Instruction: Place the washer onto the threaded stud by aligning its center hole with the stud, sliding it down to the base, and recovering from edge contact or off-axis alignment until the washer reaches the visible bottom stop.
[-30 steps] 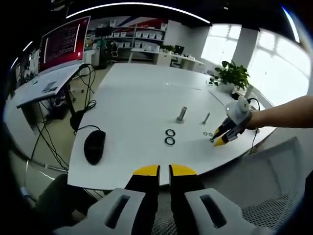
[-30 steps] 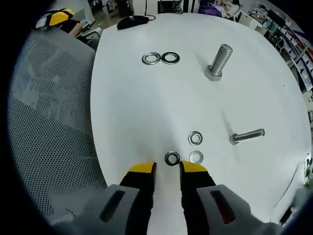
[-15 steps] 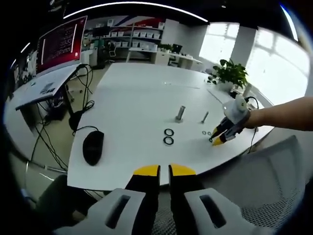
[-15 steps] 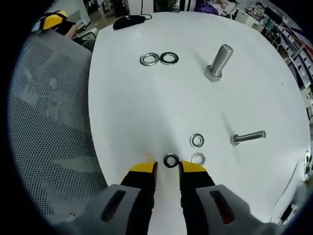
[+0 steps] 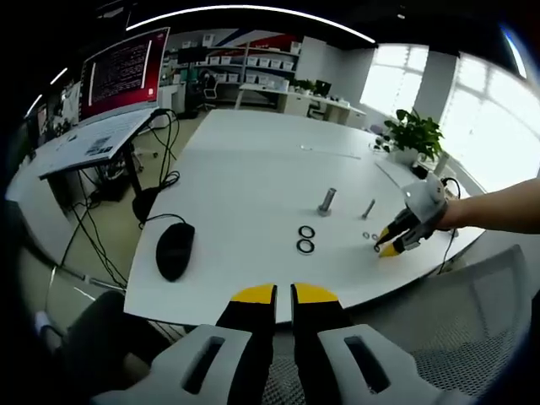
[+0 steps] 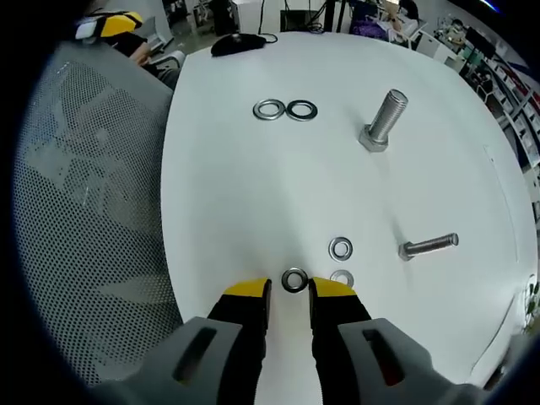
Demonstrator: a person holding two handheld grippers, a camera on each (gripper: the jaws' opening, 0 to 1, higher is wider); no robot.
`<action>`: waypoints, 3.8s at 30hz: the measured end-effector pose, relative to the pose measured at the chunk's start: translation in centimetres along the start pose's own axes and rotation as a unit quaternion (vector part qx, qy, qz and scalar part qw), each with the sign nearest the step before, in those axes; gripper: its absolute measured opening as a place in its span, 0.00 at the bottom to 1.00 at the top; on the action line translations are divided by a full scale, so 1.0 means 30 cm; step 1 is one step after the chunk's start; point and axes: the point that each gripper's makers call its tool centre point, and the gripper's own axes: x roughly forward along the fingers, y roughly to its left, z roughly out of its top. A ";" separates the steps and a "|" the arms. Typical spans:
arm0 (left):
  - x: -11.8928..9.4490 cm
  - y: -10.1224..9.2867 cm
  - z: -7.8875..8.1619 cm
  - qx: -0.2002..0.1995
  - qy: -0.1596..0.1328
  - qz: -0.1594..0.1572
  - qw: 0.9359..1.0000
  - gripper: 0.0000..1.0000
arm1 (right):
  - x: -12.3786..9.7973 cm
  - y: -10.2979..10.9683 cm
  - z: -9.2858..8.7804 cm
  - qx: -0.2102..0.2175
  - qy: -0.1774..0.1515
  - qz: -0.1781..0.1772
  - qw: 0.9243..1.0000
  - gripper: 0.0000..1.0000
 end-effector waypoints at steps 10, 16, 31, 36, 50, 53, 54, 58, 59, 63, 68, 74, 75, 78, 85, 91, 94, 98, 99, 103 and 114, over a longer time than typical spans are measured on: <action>-0.008 -0.006 0.007 -0.002 -0.014 -0.006 1.000 0.06 | 0.001 -0.005 0.003 0.028 -0.013 -0.011 0.999 0.20; -0.010 -0.011 0.012 -0.003 -0.020 -0.012 1.000 0.07 | -0.001 -0.001 0.006 0.032 -0.015 -0.015 0.999 0.20; -0.011 -0.015 0.014 0.000 -0.024 -0.016 1.000 0.07 | -0.003 0.012 0.006 0.015 -0.011 -0.022 1.000 0.15; -0.011 -0.018 0.012 0.003 -0.021 -0.018 1.000 0.08 | -0.006 0.018 0.003 0.023 -0.009 -0.027 0.999 0.14; -0.009 -0.022 0.009 0.008 -0.016 -0.020 1.000 0.09 | -0.101 0.010 0.011 0.028 -0.006 -0.009 1.000 0.13; -0.009 -0.023 0.007 0.010 -0.015 -0.022 1.000 0.08 | -0.113 0.000 0.018 0.029 -0.009 -0.009 0.999 0.13; -0.009 -0.023 0.007 0.010 -0.015 -0.022 1.000 0.08 | -0.119 -0.004 0.021 0.026 -0.009 -0.009 1.000 0.13; -0.008 -0.025 0.005 0.011 -0.013 -0.025 1.000 0.08 | -0.139 -0.017 0.031 0.019 -0.009 -0.012 1.000 0.13; -0.007 -0.025 0.005 0.011 -0.013 -0.025 1.000 0.08 | -0.147 -0.022 0.036 0.018 -0.010 -0.013 1.000 0.13; -0.007 -0.028 0.005 0.009 -0.013 -0.027 0.999 0.08 | -0.170 -0.045 0.052 0.016 -0.013 -0.022 1.000 0.13; -0.007 -0.028 0.006 0.008 -0.014 -0.029 0.999 0.08 | -0.191 -0.081 0.063 0.016 -0.014 -0.035 0.999 0.13; -0.007 -0.028 0.006 0.008 -0.014 -0.030 0.999 0.08 | -0.212 -0.135 0.076 0.022 -0.017 -0.054 0.998 0.13; -0.006 -0.028 0.006 0.008 -0.013 -0.030 0.999 0.08 | -0.215 -0.145 0.080 0.024 -0.019 -0.058 0.998 0.13; -0.006 -0.028 0.006 0.007 -0.013 -0.031 0.999 0.08 | -0.219 -0.163 0.088 0.028 -0.021 -0.062 0.997 0.13; -0.005 -0.028 0.008 0.005 -0.014 -0.032 0.999 0.07 | -0.230 -0.206 0.108 0.031 -0.024 -0.078 0.996 0.13; -0.005 -0.026 0.011 0.001 -0.017 -0.030 0.999 0.07 | -0.227 -0.239 0.105 0.034 -0.020 -0.095 0.995 0.13; -0.005 -0.024 0.011 0.000 -0.017 -0.029 0.999 0.07 | -0.231 -0.267 0.110 0.033 -0.021 -0.106 0.994 0.13; -0.004 -0.024 0.009 0.001 -0.014 -0.028 1.000 0.07 | -0.237 -0.296 0.117 0.032 -0.024 -0.113 0.993 0.13; -0.003 -0.023 0.010 0.000 -0.014 -0.028 1.000 0.07 | -0.237 -0.305 0.119 0.035 -0.025 -0.116 0.992 0.13; -0.006 -0.018 0.015 -0.008 -0.022 -0.024 0.999 0.07 | -0.232 -0.320 0.124 0.034 -0.028 -0.122 0.991 0.13; -0.007 -0.016 0.018 -0.014 -0.027 -0.022 0.999 0.07 | -0.201 -0.353 0.130 0.030 -0.021 -0.121 0.992 0.13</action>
